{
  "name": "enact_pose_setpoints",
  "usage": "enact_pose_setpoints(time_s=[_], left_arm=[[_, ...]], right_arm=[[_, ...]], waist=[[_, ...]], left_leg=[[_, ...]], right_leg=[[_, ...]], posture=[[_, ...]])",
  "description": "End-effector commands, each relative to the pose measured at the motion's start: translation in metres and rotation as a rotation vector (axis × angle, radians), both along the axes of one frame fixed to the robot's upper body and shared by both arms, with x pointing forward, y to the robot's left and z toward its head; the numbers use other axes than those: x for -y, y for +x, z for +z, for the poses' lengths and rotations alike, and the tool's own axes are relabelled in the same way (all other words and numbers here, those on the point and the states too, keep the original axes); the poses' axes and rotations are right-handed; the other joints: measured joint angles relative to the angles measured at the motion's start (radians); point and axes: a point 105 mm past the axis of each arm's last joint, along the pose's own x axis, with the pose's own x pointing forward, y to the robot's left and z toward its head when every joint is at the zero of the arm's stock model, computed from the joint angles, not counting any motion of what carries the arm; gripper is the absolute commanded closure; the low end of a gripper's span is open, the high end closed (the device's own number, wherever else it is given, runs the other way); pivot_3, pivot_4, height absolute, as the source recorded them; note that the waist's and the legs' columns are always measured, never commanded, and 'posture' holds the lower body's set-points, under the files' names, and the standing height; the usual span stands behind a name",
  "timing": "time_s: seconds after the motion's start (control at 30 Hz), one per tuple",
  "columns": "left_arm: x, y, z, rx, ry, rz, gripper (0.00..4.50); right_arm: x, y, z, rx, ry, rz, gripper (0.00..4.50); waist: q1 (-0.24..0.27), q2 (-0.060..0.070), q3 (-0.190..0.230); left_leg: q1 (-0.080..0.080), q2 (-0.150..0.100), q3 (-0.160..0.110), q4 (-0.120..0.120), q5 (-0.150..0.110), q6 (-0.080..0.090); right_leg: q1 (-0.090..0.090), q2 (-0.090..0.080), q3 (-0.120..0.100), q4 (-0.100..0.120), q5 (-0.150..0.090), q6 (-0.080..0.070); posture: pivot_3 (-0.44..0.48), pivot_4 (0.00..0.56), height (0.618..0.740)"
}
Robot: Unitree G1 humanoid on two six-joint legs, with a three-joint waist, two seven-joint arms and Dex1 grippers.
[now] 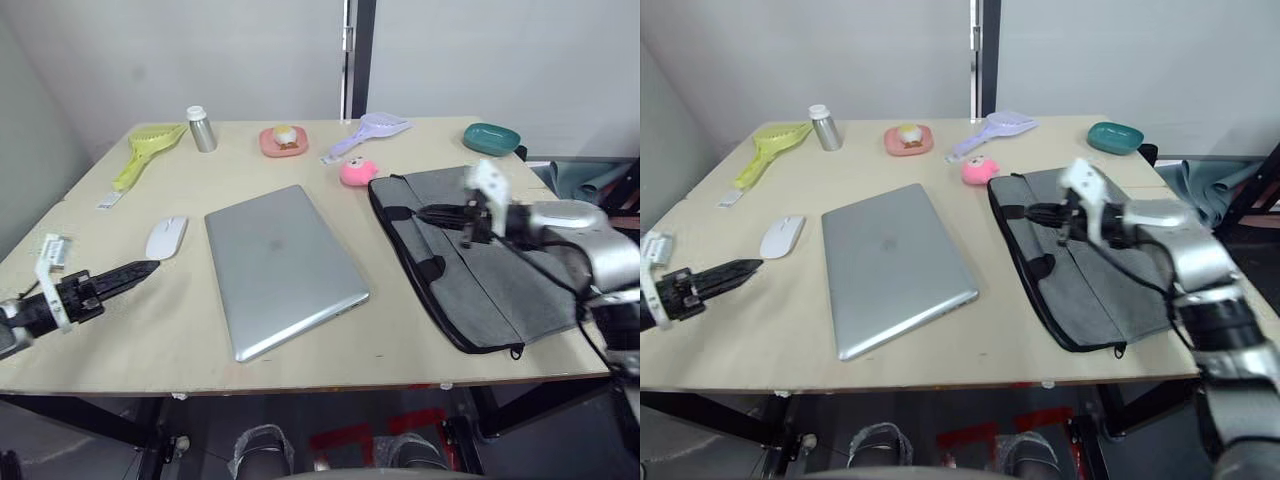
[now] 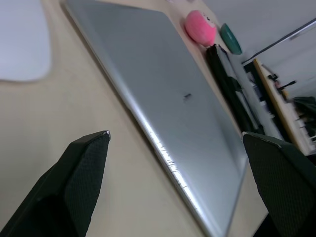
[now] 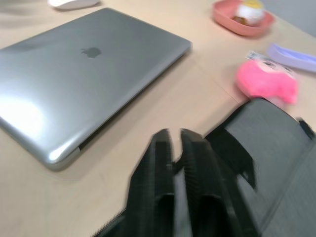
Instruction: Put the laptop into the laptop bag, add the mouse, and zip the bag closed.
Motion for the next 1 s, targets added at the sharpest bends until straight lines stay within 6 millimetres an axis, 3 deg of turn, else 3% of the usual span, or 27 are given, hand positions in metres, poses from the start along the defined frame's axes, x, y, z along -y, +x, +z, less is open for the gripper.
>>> enact_pose_setpoints(time_s=[0.03,0.23,0.37,0.57,0.8,1.0], left_arm=[[0.019,0.004,0.002,-0.07,-0.057,-0.053,0.0],[0.021,0.015,-0.017,-0.215,-0.137,-0.007,0.0],[0.02,0.027,-0.026,-0.241,-0.15,0.03,0.0],[0.034,0.043,-0.038,-0.288,-0.169,0.022,0.0],[0.057,0.051,-0.06,-0.322,-0.146,-0.039,0.0],[0.068,0.044,-0.074,-0.366,-0.155,-0.083,0.0]], right_arm=[[-0.016,0.028,-0.005,0.06,-0.059,-0.048,4.46],[-0.06,0.05,-0.037,0.089,-0.2,0.013,4.46],[-0.068,0.071,-0.054,0.118,-0.307,-0.064,4.46],[-0.079,0.083,-0.069,0.125,-0.373,-0.099,4.46],[-0.102,0.076,-0.085,0.113,-0.398,-0.017,4.46],[-0.142,0.052,-0.09,0.064,-0.315,0.127,4.46]], waist=[[-0.004,0.0,0.0],[-0.016,0.0,0.0],[-0.02,0.0,0.0],[-0.02,0.0,0.0],[-0.021,0.0,0.0],[-0.017,0.002,-0.001]], left_leg=[[0.0,0.0,0.0,0.0,0.0,0.0],[-0.003,0.0,-0.002,-0.001,0.0,0.0],[-0.006,-0.001,-0.005,0.0,0.0,0.0],[-0.006,-0.001,-0.009,0.0,0.0,-0.001],[-0.003,-0.001,-0.009,0.0,0.0,-0.001],[0.001,-0.002,-0.009,0.0,0.0,-0.001]], right_leg=[[0.0,0.0,0.0,0.0,0.0,0.0],[-0.001,0.0,-0.002,-0.001,0.0,0.0],[-0.001,0.0,-0.004,-0.002,0.0,-0.001],[0.0,0.0,-0.005,-0.002,0.0,-0.001],[0.004,-0.001,-0.006,-0.001,-0.001,-0.002],[0.007,-0.002,-0.005,-0.001,-0.001,-0.002]], posture=[[0.0,0.15,0.74],[0.0,0.15,0.74],[0.0,0.15,0.74],[0.0,0.15,0.74],[0.0,0.15,0.74],[0.0,0.15,0.74]])
